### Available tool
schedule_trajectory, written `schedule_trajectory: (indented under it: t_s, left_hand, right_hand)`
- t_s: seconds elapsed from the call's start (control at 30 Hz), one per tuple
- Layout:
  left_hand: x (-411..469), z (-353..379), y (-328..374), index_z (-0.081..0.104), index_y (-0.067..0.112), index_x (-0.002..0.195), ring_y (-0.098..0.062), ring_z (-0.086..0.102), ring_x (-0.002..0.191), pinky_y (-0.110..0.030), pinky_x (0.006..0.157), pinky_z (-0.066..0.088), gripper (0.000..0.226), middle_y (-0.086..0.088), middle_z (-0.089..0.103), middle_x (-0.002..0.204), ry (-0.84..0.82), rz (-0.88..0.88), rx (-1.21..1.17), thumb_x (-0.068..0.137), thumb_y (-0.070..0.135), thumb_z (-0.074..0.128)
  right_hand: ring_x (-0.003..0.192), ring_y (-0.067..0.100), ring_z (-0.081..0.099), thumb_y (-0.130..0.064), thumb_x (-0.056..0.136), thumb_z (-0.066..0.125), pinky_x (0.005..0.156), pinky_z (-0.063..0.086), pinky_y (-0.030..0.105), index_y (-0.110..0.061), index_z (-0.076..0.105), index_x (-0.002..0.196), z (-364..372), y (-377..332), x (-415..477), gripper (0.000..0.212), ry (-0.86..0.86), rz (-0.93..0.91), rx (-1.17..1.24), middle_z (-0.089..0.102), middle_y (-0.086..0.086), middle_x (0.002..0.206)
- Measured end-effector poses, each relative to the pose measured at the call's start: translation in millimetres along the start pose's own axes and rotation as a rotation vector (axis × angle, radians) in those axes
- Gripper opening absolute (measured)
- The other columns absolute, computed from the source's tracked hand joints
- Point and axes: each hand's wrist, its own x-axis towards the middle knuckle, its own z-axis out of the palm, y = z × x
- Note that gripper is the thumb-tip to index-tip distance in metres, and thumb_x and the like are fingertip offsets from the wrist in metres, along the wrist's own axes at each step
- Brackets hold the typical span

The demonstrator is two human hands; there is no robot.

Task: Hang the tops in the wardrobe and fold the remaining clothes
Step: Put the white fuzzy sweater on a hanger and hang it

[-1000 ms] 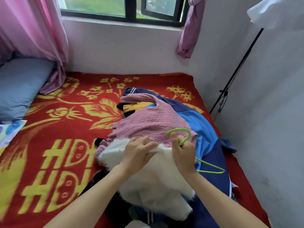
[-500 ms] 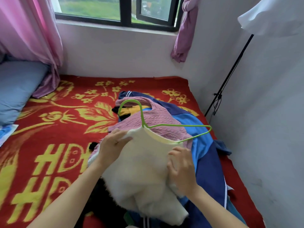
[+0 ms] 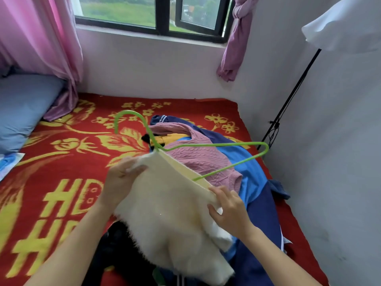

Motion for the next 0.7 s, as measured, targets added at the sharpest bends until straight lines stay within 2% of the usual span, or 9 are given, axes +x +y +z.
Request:
schedule_trajectory:
  t_s: [0.13, 0.17, 0.23, 0.3, 0.37, 0.43, 0.5, 0.53, 0.7]
  left_hand:
    - [4, -30, 0, 0.073, 0.022, 0.089, 0.001, 0.061, 0.062, -0.012, 0.056, 0.048, 0.026, 0.017, 0.069, 0.070, -0.062, -0.072, -0.032, 0.082, -0.001, 0.062]
    - [3, -38, -2, 0.073, 0.018, 0.095, 0.003, 0.063, 0.062, -0.011, 0.057, 0.049, 0.018, 0.017, 0.070, 0.071, -0.140, -0.080, -0.021, 0.081, 0.008, 0.065]
    - [-1, -51, -4, 0.070, 0.011, 0.104, 0.007, 0.063, 0.070, -0.010, 0.064, 0.050, 0.043, 0.021, 0.071, 0.077, -0.267, -0.064, 0.028, 0.073, 0.041, 0.071]
    - [-1, -62, -7, 0.068, 0.021, 0.108, 0.014, 0.060, 0.080, -0.006, 0.072, 0.048, 0.063, 0.027, 0.068, 0.086, -0.288, -0.013, 0.085, 0.065, 0.067, 0.067]
    - [2, -65, -8, 0.062, 0.041, 0.113, 0.021, 0.056, 0.085, -0.002, 0.075, 0.043, 0.061, 0.035, 0.064, 0.093, -0.321, 0.138, 0.268, 0.068, 0.080, 0.051]
    - [5, -66, -10, 0.060, 0.053, 0.110, 0.012, 0.062, 0.080, -0.012, 0.067, 0.049, 0.040, 0.027, 0.068, 0.091, -0.328, 0.358, 0.489, 0.084, 0.073, 0.036]
    - [12, -63, -17, 0.054, 0.029, 0.111, -0.018, 0.064, 0.056, -0.027, 0.045, 0.047, 0.042, -0.002, 0.069, 0.070, -0.267, 0.632, 0.692, 0.097, 0.056, 0.026]
    - [15, -60, -15, 0.051, 0.023, 0.110, -0.021, 0.059, 0.045, -0.027, 0.040, 0.043, 0.041, -0.008, 0.062, 0.060, -0.230, 0.709, 0.774, 0.100, 0.050, 0.023]
    - [9, -11, 1, 0.049, 0.024, 0.110, -0.023, 0.055, 0.039, -0.026, 0.037, 0.043, 0.021, -0.007, 0.060, 0.058, -0.107, 0.778, 0.916, 0.098, 0.032, 0.033]
  right_hand:
    - [0.061, 0.017, 0.060, -0.026, 0.050, 0.091, 0.057, 0.041, 0.026, -0.014, 0.067, 0.080, -30, 32, 8, 0.040, -0.130, -0.143, -0.205, 0.068, -0.003, 0.073]
    - [0.066, 0.017, 0.056, -0.019, 0.060, 0.085, 0.060, 0.036, 0.026, -0.015, 0.062, 0.083, -43, 45, 8, 0.033, -0.109, -0.171, -0.226, 0.069, -0.001, 0.076]
    - [0.070, 0.017, 0.047, -0.011, 0.083, 0.057, 0.060, 0.033, 0.027, -0.017, 0.046, 0.084, -69, 67, 4, 0.013, -0.091, -0.254, -0.285, 0.071, 0.001, 0.085]
    - [0.066, 0.019, 0.050, -0.009, 0.093, 0.037, 0.057, 0.037, 0.028, -0.018, 0.039, 0.080, -85, 77, 3, 0.016, -0.089, -0.331, -0.323, 0.071, 0.001, 0.091]
    - [0.063, 0.020, 0.054, -0.004, 0.093, 0.033, 0.055, 0.043, 0.029, -0.018, 0.039, 0.081, -96, 78, 4, 0.020, -0.097, -0.362, -0.334, 0.071, 0.001, 0.095]
    - [0.068, 0.020, 0.054, 0.000, 0.089, 0.040, 0.058, 0.045, 0.029, -0.018, 0.041, 0.084, -104, 79, 7, 0.018, -0.088, -0.383, -0.350, 0.071, 0.001, 0.097]
    - [0.068, 0.021, 0.054, 0.002, 0.084, 0.046, 0.058, 0.049, 0.031, -0.016, 0.042, 0.084, -108, 78, 15, 0.018, -0.074, -0.380, -0.324, 0.071, 0.004, 0.094]
    - [0.065, 0.022, 0.053, 0.003, 0.086, 0.045, 0.057, 0.051, 0.032, -0.014, 0.042, 0.083, -107, 74, 22, 0.018, -0.071, -0.376, -0.298, 0.070, 0.005, 0.089]
    - [0.057, 0.031, 0.049, 0.025, 0.065, 0.062, 0.048, 0.049, 0.037, 0.009, 0.057, 0.064, -87, 37, 71, 0.017, -0.063, -0.185, -0.008, 0.055, 0.015, 0.058]
